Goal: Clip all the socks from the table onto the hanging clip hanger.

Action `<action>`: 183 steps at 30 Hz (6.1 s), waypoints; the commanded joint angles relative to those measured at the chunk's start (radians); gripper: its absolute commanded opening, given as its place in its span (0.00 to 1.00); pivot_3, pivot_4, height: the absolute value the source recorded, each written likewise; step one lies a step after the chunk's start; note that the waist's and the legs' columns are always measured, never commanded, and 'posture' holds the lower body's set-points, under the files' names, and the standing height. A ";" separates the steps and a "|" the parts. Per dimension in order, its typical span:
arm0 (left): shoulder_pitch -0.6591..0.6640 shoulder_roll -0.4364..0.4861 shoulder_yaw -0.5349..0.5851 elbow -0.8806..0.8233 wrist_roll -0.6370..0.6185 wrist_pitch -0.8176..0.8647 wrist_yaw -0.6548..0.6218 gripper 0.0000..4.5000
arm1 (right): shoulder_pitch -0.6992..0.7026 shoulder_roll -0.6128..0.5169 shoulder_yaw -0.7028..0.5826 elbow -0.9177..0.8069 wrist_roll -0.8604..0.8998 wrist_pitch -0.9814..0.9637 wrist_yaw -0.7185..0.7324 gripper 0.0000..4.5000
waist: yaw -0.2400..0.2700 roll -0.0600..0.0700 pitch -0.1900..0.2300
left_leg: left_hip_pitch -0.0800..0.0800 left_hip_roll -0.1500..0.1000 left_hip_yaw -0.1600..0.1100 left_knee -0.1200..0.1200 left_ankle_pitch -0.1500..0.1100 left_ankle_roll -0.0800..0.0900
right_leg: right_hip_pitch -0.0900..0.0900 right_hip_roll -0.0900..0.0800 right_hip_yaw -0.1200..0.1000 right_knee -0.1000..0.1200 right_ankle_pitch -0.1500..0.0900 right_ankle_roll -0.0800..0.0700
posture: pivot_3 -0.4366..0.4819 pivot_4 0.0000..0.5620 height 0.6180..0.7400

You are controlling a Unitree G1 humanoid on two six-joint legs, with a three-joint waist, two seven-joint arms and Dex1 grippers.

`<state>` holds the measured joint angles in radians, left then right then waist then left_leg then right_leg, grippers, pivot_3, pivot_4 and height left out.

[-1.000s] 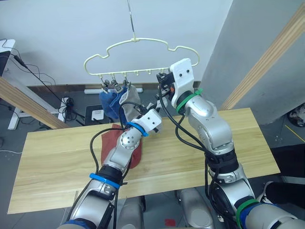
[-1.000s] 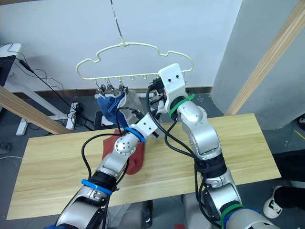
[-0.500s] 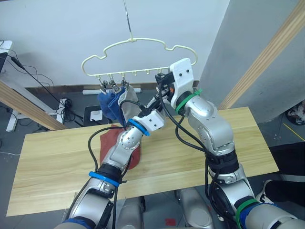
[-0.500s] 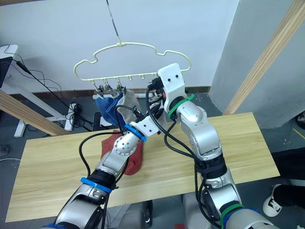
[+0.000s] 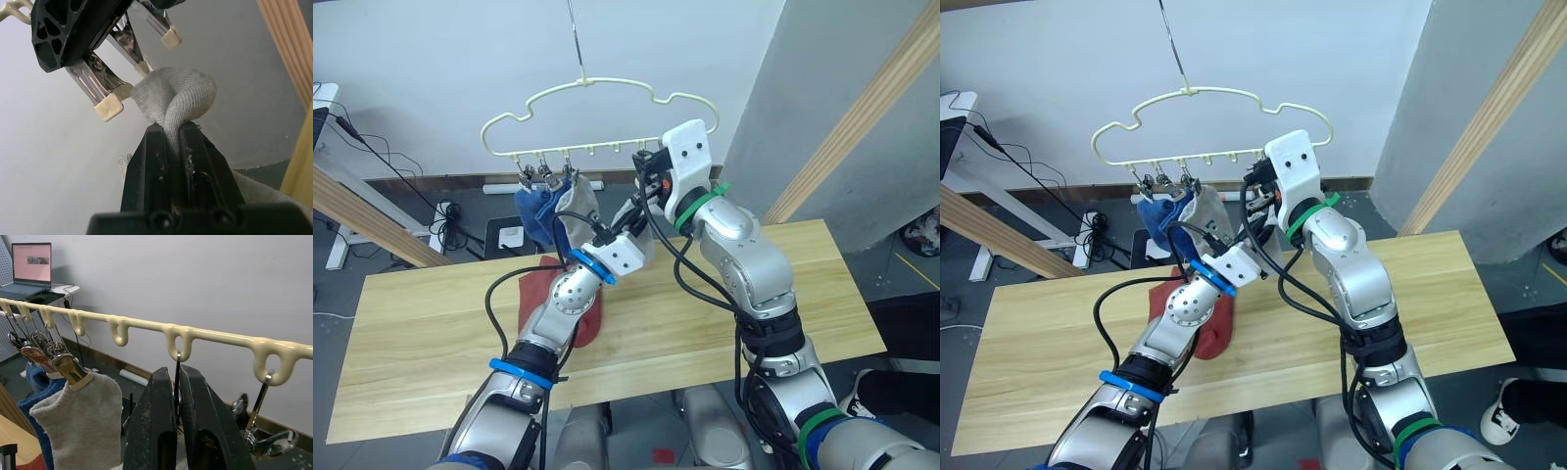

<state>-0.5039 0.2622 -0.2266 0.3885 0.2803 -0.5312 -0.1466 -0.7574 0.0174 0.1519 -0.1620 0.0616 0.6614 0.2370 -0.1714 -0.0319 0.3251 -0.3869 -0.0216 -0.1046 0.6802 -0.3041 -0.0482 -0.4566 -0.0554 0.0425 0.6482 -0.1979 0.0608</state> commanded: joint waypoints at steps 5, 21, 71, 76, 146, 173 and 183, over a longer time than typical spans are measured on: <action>0.013 -0.010 0.032 -0.053 -0.032 -0.001 0.003 0.00 | 0.002 0.001 0.006 -0.051 0.007 -0.016 -0.003 0.00 | 0.000 0.000 0.000 | 0.000 0.000 0.000 0.000 0.000 0.000 | 0.000 0.000 0.000 0.000 0.000 0.000 | 0.18 0.57 0.95; 0.013 -0.031 0.055 -0.066 -0.049 0.006 -0.009 0.00 | 0.007 -0.009 0.014 -0.048 0.002 -0.026 -0.005 0.00 | 0.000 0.000 0.000 | 0.000 0.000 0.000 0.000 0.000 0.000 | 0.000 0.000 0.000 0.000 0.000 0.000 | 0.19 0.57 0.95; -0.023 -0.078 0.064 -0.059 -0.126 0.064 -0.104 0.16 | 0.122 -0.148 -0.003 -0.363 0.167 0.197 0.105 0.77 | 0.001 0.000 0.000 | -0.001 0.000 0.000 0.000 0.000 0.000 | 0.000 0.000 -0.001 -0.001 0.000 0.000 | 0.18 0.57 0.95; -0.015 -0.067 0.067 -0.070 -0.145 0.071 -0.144 0.45 | 0.146 -0.187 -0.011 -0.404 0.192 0.205 0.110 0.77 | 0.002 0.000 0.000 | -0.001 0.000 -0.001 0.000 0.000 0.000 | 0.000 0.000 -0.001 -0.001 0.000 0.000 | 0.18 0.57 0.95; 0.041 0.262 0.223 -0.582 -0.597 0.681 -0.649 0.63 | 0.025 -0.094 0.024 0.000 -0.007 -0.117 -0.049 0.34 | 0.005 0.000 0.000 | 0.000 0.000 0.000 0.000 0.000 0.000 | 0.000 0.001 0.000 -0.001 0.000 0.000 | 0.23 0.53 0.95; 0.051 0.254 0.217 -0.585 -0.586 0.680 -0.649 0.63 | -0.006 -0.061 0.004 0.062 -0.018 -0.184 -0.070 0.34 | 0.005 0.000 0.000 | 0.000 0.000 0.000 0.000 0.000 0.000 | 0.000 0.001 0.000 -0.001 0.000 0.000 | 0.24 0.52 0.95; 0.053 0.254 0.213 -0.588 -0.584 0.680 -0.650 0.63 | -0.008 -0.055 -0.006 0.065 -0.020 -0.198 -0.076 0.34 | 0.005 0.000 0.000 | 0.000 0.000 0.000 0.000 0.000 0.000 | 0.000 0.001 0.000 -0.001 0.000 0.000 | 0.24 0.52 0.95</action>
<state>-0.4521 0.5192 -0.0136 -0.1653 -0.3051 0.1677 -0.7967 -0.7430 -0.0459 0.1570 -0.0706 0.0496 0.4952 0.1680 -0.1664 -0.0319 0.3251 -0.3870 -0.0212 -0.1049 0.6800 -0.3038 -0.0482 -0.4565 -0.0544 0.0427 0.6476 -0.1978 0.0607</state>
